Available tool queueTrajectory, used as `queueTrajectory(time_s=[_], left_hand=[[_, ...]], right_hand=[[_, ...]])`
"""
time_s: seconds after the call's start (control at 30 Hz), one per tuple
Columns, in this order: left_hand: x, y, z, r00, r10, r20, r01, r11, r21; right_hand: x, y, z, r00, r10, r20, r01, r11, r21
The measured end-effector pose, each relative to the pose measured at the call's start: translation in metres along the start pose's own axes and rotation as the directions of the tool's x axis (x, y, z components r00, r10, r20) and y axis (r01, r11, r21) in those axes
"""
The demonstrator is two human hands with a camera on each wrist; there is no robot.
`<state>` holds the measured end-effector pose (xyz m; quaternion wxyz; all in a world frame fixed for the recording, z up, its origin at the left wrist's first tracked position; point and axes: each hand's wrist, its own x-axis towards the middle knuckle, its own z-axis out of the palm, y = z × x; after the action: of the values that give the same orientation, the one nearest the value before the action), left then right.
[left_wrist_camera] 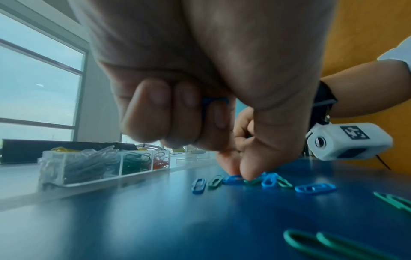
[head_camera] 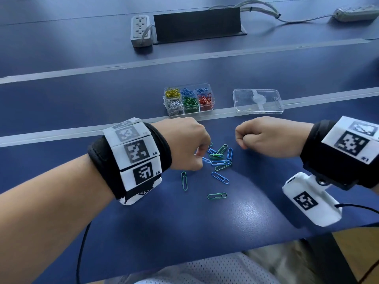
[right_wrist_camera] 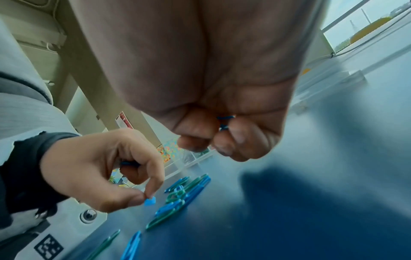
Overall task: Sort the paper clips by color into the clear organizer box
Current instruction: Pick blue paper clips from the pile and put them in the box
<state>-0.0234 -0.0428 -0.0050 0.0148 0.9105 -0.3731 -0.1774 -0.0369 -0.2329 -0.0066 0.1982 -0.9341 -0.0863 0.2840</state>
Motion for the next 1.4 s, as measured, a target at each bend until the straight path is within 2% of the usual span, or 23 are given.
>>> queueTrajectory(time_s=[0.1, 0.27, 0.37, 0.47, 0.67, 0.97, 1.17, 1.4], left_hand=[[-0.003, -0.006, -0.001, 0.998, -0.037, -0.057, 0.030, 0.994, -0.107], [-0.007, -0.010, -0.003, 0.989, -0.137, -0.049, 0.120, 0.959, -0.256], [-0.007, -0.014, -0.001, 0.984, -0.166, -0.071, 0.142, 0.956, -0.256], [-0.006, -0.016, 0.001, 0.985, -0.156, -0.075, 0.142, 0.976, -0.164], [-0.001, -0.014, 0.001, 0.990, -0.142, 0.015, 0.142, 0.989, -0.031], [-0.002, -0.015, 0.002, 0.993, -0.116, -0.007, 0.116, 0.993, -0.010], [-0.002, -0.016, 0.000, 0.988, -0.157, -0.008, 0.157, 0.987, -0.022], [-0.002, -0.012, 0.004, 0.992, -0.129, -0.018, 0.129, 0.991, 0.028]], right_hand=[[-0.001, 0.000, 0.003, 0.999, -0.050, 0.017, 0.050, 0.999, 0.003], [-0.001, 0.002, 0.009, 0.956, -0.286, -0.072, 0.261, 0.934, -0.245], [0.005, 0.003, 0.009, 0.931, -0.364, -0.014, 0.341, 0.887, -0.312], [0.008, 0.001, 0.007, 0.904, -0.428, -0.006, 0.394, 0.836, -0.382], [0.006, 0.005, 0.005, 0.895, -0.445, 0.014, 0.389, 0.766, -0.511], [0.000, 0.002, 0.007, 0.868, -0.496, -0.016, 0.396, 0.712, -0.579], [0.002, -0.002, 0.004, 0.913, -0.408, 0.023, 0.340, 0.727, -0.597], [0.004, -0.007, 0.006, 0.929, -0.367, -0.043, 0.252, 0.715, -0.652]])
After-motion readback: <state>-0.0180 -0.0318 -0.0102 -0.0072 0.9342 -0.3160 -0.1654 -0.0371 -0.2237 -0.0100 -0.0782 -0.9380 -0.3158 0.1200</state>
